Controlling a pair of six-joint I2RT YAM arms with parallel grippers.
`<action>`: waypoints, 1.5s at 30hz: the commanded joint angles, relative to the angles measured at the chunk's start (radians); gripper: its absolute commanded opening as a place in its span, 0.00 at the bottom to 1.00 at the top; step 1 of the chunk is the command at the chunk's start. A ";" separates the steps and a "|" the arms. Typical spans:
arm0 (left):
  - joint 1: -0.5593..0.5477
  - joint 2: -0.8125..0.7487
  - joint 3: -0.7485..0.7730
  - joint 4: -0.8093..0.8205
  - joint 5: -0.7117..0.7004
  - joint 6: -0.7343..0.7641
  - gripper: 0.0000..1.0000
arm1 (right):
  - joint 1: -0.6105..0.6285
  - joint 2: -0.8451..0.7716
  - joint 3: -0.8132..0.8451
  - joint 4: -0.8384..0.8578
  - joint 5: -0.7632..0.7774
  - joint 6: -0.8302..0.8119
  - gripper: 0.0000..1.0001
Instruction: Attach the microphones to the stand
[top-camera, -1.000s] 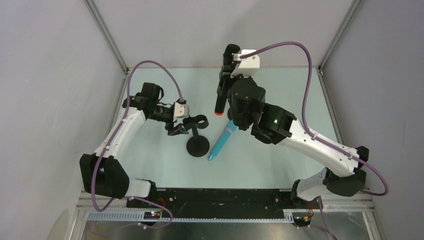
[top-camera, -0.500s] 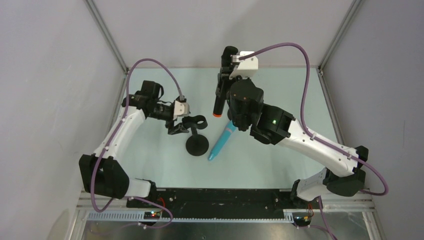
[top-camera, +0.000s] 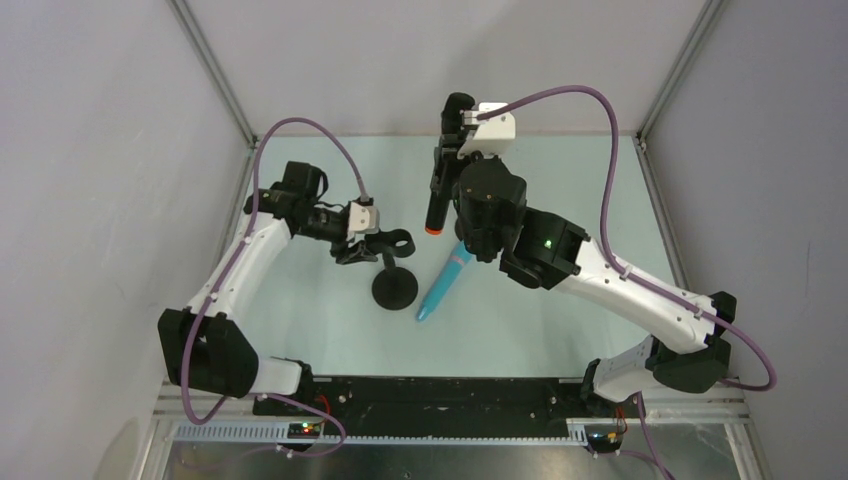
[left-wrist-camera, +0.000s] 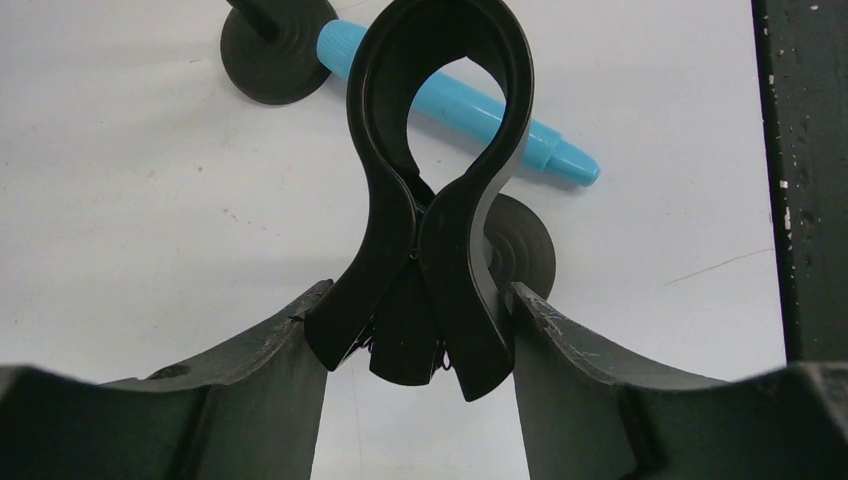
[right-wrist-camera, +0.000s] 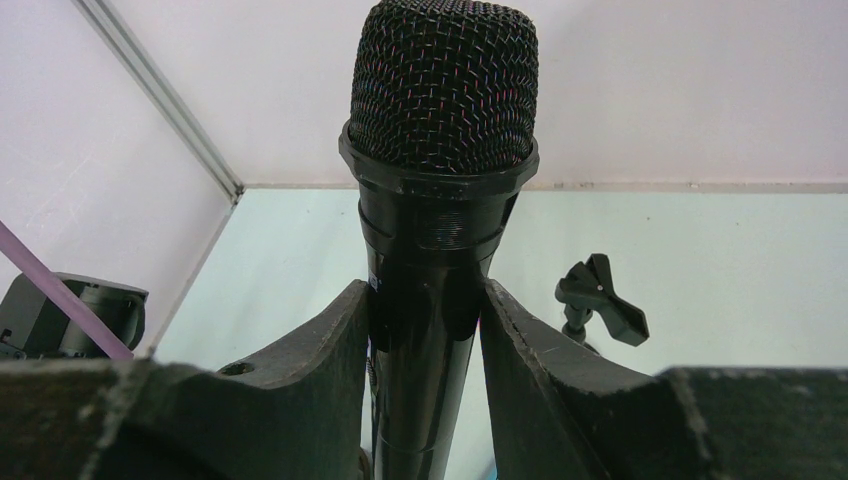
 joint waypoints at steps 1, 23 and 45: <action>-0.007 -0.027 -0.015 0.010 0.019 -0.011 0.18 | -0.007 0.007 0.030 0.048 -0.010 0.014 0.00; 0.004 -0.101 -0.046 0.010 0.012 -0.215 1.00 | -0.035 0.045 0.055 -0.087 -0.022 0.134 0.00; 0.239 0.013 0.063 0.007 0.060 -0.172 1.00 | -0.311 -0.136 -0.692 -0.413 -0.545 0.945 0.00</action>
